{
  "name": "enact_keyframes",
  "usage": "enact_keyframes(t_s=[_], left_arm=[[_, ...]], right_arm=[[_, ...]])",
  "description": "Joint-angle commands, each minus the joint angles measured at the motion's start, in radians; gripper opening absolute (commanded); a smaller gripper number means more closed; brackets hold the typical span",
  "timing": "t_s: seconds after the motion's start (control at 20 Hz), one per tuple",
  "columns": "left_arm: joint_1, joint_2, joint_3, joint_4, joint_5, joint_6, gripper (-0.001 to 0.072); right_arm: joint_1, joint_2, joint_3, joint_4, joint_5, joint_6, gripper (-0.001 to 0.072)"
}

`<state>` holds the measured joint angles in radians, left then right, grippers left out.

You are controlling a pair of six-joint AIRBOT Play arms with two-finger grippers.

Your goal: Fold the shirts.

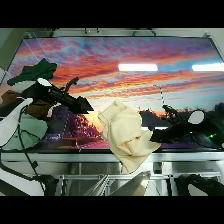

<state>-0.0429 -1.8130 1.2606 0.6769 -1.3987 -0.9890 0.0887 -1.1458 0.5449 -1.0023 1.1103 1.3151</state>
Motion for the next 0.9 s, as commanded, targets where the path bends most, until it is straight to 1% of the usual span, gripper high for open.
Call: enact_keyframes(t_s=[0.0,0.2,0.25,0.3,0.35,0.4,0.45,0.5,0.6,0.75,0.85], left_arm=[[-0.068,-0.102,0.073,-0.018,-0.007,0.011,0.0587],[-0.170,-0.171,0.164,-0.018,-0.014,-0.005,0.0583],[-0.187,-0.184,0.180,-0.017,-0.033,-0.010,0.0456],[-0.197,-0.196,0.195,-0.017,-0.069,-0.009,0.0218],[-0.198,-0.203,0.209,-0.017,-0.119,0.003,0.0001],[-0.194,-0.203,0.220,-0.018,-0.165,0.002,0.0009],[-0.180,-0.202,0.239,-0.025,-0.214,-0.006,0.0008],[-0.161,-0.190,0.256,-0.026,-0.245,-0.034,0.0008],[-0.114,-0.134,0.278,-0.025,-0.270,-0.054,0.0006],[-0.013,0.032,0.284,-0.026,-0.272,-0.075,0.0006],[0.050,0.163,0.284,-0.026,-0.278,-0.100,0.0007]], right_arm=[[0.000,-0.071,-0.001,0.103,-0.007,-0.119,0.0368],[0.000,-0.070,0.000,0.109,-0.006,-0.121,0.0355],[0.000,-0.070,0.000,0.109,-0.003,-0.132,0.0226],[0.000,-0.070,0.001,0.109,0.003,-0.143,0.0117],[0.000,-0.068,0.004,0.108,0.016,-0.145,0.0107],[0.000,-0.063,0.013,0.106,0.041,-0.167,0.0024],[-0.006,-0.054,0.029,0.104,0.063,-0.179,0.0019],[-0.019,-0.037,0.059,0.098,0.092,-0.179,0.0019],[-0.082,0.014,0.145,0.096,0.138,-0.185,0.0019],[-0.264,0.114,0.335,0.073,0.151,-0.186,0.0019],[-0.401,0.182,0.446,0.125,0.153,-0.187,0.0019]])
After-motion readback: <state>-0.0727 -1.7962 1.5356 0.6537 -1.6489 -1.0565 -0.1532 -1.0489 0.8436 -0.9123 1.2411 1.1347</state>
